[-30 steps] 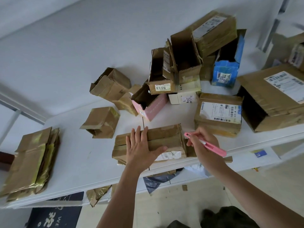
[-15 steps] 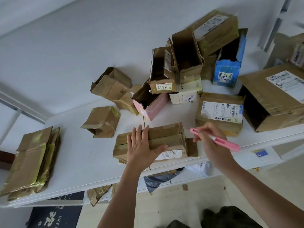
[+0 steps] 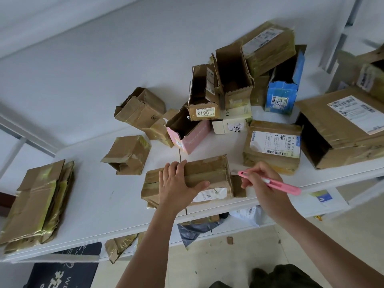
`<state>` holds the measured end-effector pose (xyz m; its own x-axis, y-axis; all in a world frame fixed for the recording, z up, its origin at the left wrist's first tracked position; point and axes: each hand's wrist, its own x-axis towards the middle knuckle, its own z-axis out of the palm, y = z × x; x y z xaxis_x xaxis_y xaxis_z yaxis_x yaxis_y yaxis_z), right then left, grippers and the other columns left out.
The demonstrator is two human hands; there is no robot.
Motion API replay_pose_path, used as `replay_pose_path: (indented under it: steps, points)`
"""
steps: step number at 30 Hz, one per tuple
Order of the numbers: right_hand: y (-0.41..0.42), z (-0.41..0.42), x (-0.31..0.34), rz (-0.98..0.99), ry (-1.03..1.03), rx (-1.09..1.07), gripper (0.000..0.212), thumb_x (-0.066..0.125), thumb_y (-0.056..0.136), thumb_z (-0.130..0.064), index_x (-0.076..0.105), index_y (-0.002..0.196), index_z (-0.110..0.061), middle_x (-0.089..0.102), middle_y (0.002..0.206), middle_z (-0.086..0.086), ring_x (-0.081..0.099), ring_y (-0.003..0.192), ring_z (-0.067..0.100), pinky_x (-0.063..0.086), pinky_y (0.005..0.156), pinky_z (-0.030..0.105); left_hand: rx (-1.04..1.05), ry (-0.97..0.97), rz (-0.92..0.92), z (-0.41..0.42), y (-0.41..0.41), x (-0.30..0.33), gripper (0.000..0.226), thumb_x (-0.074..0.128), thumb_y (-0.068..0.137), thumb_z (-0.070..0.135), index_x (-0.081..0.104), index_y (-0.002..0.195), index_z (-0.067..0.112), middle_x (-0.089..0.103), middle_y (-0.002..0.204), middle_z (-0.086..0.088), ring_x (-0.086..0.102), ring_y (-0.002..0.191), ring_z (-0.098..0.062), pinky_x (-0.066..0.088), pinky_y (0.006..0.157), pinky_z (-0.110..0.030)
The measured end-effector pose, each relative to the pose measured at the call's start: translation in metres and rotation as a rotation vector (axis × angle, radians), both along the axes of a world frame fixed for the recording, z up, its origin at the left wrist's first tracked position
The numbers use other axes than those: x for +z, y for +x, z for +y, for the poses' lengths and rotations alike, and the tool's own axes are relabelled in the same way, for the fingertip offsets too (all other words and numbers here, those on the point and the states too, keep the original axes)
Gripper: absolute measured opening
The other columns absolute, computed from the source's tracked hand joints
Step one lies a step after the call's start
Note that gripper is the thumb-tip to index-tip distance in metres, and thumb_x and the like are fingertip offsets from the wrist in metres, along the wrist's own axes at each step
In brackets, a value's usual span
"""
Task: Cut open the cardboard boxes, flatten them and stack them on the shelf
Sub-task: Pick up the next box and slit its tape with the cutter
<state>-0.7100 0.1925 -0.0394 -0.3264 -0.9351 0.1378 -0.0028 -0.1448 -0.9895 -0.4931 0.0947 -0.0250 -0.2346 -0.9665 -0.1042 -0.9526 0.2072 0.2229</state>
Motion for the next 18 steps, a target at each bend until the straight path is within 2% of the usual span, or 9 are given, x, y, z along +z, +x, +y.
replay_pose_path:
  steps: [2,4,6,9,12,15,16,18]
  points:
    - [-0.003,0.000,0.001,-0.025,0.007,-0.070,0.018,0.055,0.096,-0.006,0.060,0.081,-0.015,0.068,0.071,0.007,0.064,0.068,0.033,0.052,0.065,0.052,0.019,0.004,-0.063,0.000,-0.002,0.008,0.111,0.030,0.057,0.098,0.036,0.142,0.027,0.039,0.140,0.002,0.029,0.134,-0.026,0.020,0.117,-0.047]
    - [-0.006,-0.001,0.003,-0.051,0.007,-0.095,0.028,0.054,0.096,-0.006,0.061,0.079,-0.028,0.069,0.073,0.007,0.066,0.070,0.027,0.053,0.071,0.051,0.087,0.010,-0.139,-0.002,-0.002,0.014,0.112,0.025,0.053,0.102,0.042,0.131,0.022,0.044,0.127,-0.003,0.038,0.122,-0.031,0.027,0.112,-0.049]
    - [-0.006,-0.003,0.005,-0.052,0.005,-0.091,0.032,0.055,0.097,-0.006,0.061,0.079,-0.032,0.069,0.075,0.006,0.068,0.073,0.022,0.057,0.075,0.045,0.215,0.024,-0.142,-0.004,-0.001,0.016,0.108,0.031,0.056,0.101,0.043,0.125,0.019,0.046,0.122,-0.006,0.042,0.119,-0.033,0.034,0.107,-0.050]
    - [-0.004,-0.007,0.007,-0.042,0.003,-0.085,0.024,0.055,0.098,-0.007,0.058,0.083,-0.025,0.069,0.076,0.005,0.069,0.073,0.019,0.059,0.075,0.039,0.359,0.025,-0.134,-0.005,0.002,0.018,0.106,0.035,0.060,0.099,0.042,0.128,0.018,0.046,0.129,-0.008,0.043,0.124,-0.033,0.038,0.102,-0.051]
    - [0.003,-0.011,0.007,-0.062,0.014,-0.089,0.014,0.055,0.097,-0.005,0.057,0.087,-0.014,0.070,0.075,0.004,0.068,0.072,0.018,0.059,0.076,0.043,0.342,0.031,-0.193,-0.007,0.005,0.023,0.100,0.036,0.065,0.096,0.042,0.131,0.022,0.049,0.130,-0.006,0.048,0.123,-0.032,0.043,0.098,-0.051]
    - [0.012,-0.013,0.008,-0.084,0.038,-0.079,0.010,0.055,0.096,-0.004,0.056,0.087,-0.007,0.069,0.074,0.006,0.067,0.073,0.023,0.056,0.078,0.048,0.343,0.023,-0.262,-0.011,0.010,0.028,0.090,0.035,0.068,0.095,0.043,0.123,0.023,0.060,0.109,-0.003,0.061,0.103,-0.029,0.050,0.075,-0.039]
    - [0.015,-0.013,0.009,-0.081,0.042,-0.069,0.010,0.055,0.096,-0.004,0.056,0.087,-0.006,0.069,0.074,0.006,0.067,0.072,0.021,0.056,0.077,0.046,0.369,0.021,-0.268,-0.012,0.013,0.029,0.088,0.037,0.070,0.093,0.040,0.124,0.022,0.062,0.105,-0.003,0.063,0.098,-0.029,0.047,0.069,-0.036]
    - [0.020,-0.012,0.009,-0.076,0.048,-0.049,0.010,0.055,0.097,-0.004,0.056,0.087,-0.005,0.070,0.073,0.005,0.067,0.070,0.015,0.056,0.074,0.037,0.471,0.040,-0.180,-0.012,0.020,0.031,0.085,0.050,0.078,0.080,0.035,0.133,0.018,0.068,0.100,-0.004,0.067,0.092,-0.029,0.044,0.067,-0.033]
